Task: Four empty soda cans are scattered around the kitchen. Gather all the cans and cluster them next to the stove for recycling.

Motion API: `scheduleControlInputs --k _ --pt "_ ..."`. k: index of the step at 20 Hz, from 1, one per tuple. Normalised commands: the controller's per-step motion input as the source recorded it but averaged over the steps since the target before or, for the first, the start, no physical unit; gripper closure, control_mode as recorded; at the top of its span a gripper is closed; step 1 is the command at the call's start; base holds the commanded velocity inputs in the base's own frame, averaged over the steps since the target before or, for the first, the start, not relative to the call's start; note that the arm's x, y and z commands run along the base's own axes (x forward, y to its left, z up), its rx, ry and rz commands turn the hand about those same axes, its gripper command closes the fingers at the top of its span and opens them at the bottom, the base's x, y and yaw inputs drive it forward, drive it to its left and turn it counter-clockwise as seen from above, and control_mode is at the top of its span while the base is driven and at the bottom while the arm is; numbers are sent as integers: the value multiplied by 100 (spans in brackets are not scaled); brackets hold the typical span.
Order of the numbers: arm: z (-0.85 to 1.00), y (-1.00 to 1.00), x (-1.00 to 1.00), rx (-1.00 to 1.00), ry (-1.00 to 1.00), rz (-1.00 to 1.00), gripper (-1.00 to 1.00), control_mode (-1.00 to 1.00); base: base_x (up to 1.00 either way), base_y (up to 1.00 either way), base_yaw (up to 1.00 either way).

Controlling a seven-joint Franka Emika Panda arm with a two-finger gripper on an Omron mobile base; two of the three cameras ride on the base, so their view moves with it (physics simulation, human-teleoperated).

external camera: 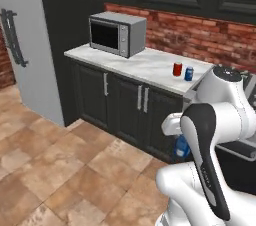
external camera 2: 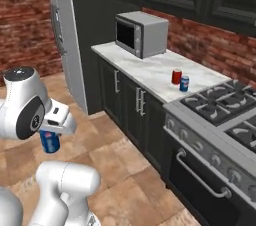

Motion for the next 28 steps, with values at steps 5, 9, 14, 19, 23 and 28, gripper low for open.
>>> scheduleControlInputs --k 5,9,14,19,23,28 --pt "0 0 0 0 0 0 100 100 72 20 -52" --pt "0 0 0 0 0 0 100 100 27 32 -47" --pt "0 0 0 0 0 0 100 100 1 45 -42" --pt "0 0 0 0 0 0 100 100 22 70 -43" --pt "0 0 0 0 0 0 100 100 36 100 -26" --pt "0 0 0 0 0 0 100 100 27 84 -15"
